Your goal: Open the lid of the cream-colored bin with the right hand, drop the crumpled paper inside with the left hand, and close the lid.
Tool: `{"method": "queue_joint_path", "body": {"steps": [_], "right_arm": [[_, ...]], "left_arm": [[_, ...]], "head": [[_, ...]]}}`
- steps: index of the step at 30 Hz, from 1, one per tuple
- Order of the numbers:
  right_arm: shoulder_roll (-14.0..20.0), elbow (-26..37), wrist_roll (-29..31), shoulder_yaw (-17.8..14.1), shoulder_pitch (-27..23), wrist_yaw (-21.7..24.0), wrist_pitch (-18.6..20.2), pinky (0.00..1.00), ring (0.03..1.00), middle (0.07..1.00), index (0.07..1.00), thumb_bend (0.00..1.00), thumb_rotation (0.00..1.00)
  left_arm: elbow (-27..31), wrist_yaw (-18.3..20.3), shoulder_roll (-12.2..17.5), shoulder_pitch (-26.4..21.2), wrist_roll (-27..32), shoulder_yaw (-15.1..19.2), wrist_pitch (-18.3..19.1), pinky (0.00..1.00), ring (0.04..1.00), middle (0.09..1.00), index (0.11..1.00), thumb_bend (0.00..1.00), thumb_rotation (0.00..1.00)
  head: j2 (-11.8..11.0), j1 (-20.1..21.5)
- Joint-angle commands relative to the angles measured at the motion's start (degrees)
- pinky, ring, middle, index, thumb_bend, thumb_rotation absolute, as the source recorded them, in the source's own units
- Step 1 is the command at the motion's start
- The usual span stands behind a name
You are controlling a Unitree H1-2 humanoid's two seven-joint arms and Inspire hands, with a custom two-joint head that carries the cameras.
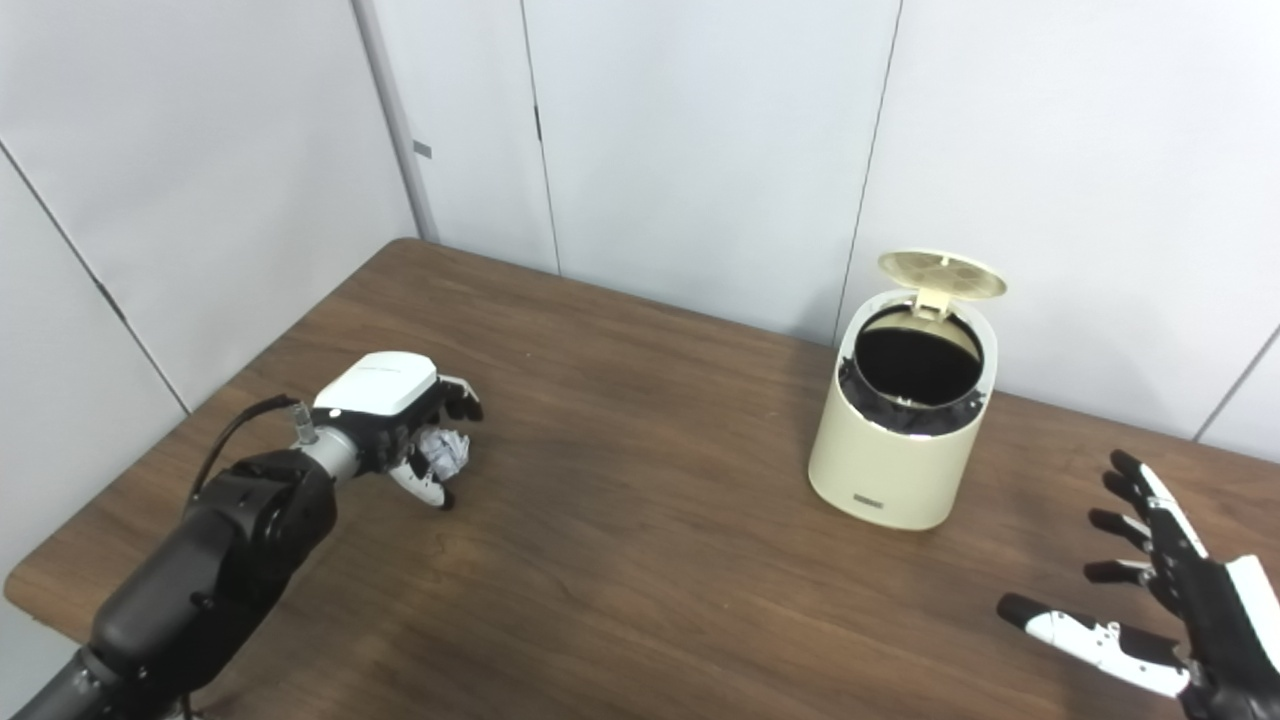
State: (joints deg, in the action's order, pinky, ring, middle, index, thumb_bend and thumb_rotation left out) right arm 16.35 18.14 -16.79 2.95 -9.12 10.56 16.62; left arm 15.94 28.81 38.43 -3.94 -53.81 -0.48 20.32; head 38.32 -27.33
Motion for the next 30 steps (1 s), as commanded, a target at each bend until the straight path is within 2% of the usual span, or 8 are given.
{"method": "queue_joint_path", "body": {"steps": [1, 7, 11, 16, 20, 21, 23, 30], "right_arm": [[0.65, 2.53, 0.00, -0.67, -1.05, -0.43, -0.61, 0.64, 0.851, 0.934, 0.950, 0.81, 0.36], [0.69, 2.46, 0.20, -0.75, -0.88, -0.31, -0.51, 0.71, 0.855, 0.933, 0.951, 0.82, 0.38], [0.76, 2.52, 0.40, -0.93, -0.90, -0.26, -0.56, 0.66, 0.851, 0.928, 0.948, 0.82, 0.39], [0.83, 2.73, 0.14, -0.92, -0.86, -0.15, -0.26, 0.66, 0.840, 0.928, 0.947, 0.82, 0.38], [1.07, 3.06, -0.07, -0.88, -0.82, 0.03, 0.18, 0.71, 0.842, 0.927, 0.949, 0.81, 0.37], [1.11, 3.13, 0.14, -0.95, -0.83, 0.07, 0.18, 0.71, 0.844, 0.927, 0.949, 0.82, 0.39], [1.20, 3.16, 0.39, -1.06, -0.82, 0.13, 0.16, 0.71, 0.847, 0.928, 0.948, 0.82, 0.40], [1.15, 3.27, 0.77, -1.28, -0.77, 0.17, 0.38, 0.67, 0.842, 0.930, 0.945, 0.81, 0.36]], "left_arm": [[-1.21, 1.79, 1.71, -0.93, -1.96, -1.10, 1.11, 0.58, 0.678, 0.726, 0.710, 0.82, 0.00], [-0.78, 3.97, 1.98, -1.39, -3.69, -2.47, 2.92, 0.56, 0.664, 0.724, 0.700, 0.84, 0.00], [-1.31, 4.15, 2.08, -1.41, -3.42, -2.50, 3.54, 0.57, 0.669, 0.737, 0.708, 0.84, 0.00], [-1.57, 2.26, 2.23, -0.94, -1.41, -2.36, 1.35, 0.54, 0.648, 0.717, 0.701, 0.83, 0.00], [-2.32, -1.13, 1.55, -0.23, 2.82, -1.32, -1.69, 0.48, 0.547, 0.620, 0.620, 0.81, 0.00], [-2.52, -2.15, 1.14, -0.03, 4.00, -0.94, -2.34, 0.47, 0.486, 0.566, 0.564, 0.66, 0.00], [-3.05, -3.94, 0.79, 0.28, 5.58, -0.70, -3.60, 0.45, 0.443, 0.515, 0.519, 0.54, 0.00], [-4.77, -7.26, 0.65, 0.64, 7.05, -1.40, -5.55, 0.43, 0.427, 0.508, 0.477, 0.50, 0.00]], "head": [[0.02, 0.04], [0.02, 0.04], [0.41, -0.10], [0.48, -0.04], [0.67, -0.07], [0.76, -0.07], [0.82, -0.08], [1.05, -0.16]]}}
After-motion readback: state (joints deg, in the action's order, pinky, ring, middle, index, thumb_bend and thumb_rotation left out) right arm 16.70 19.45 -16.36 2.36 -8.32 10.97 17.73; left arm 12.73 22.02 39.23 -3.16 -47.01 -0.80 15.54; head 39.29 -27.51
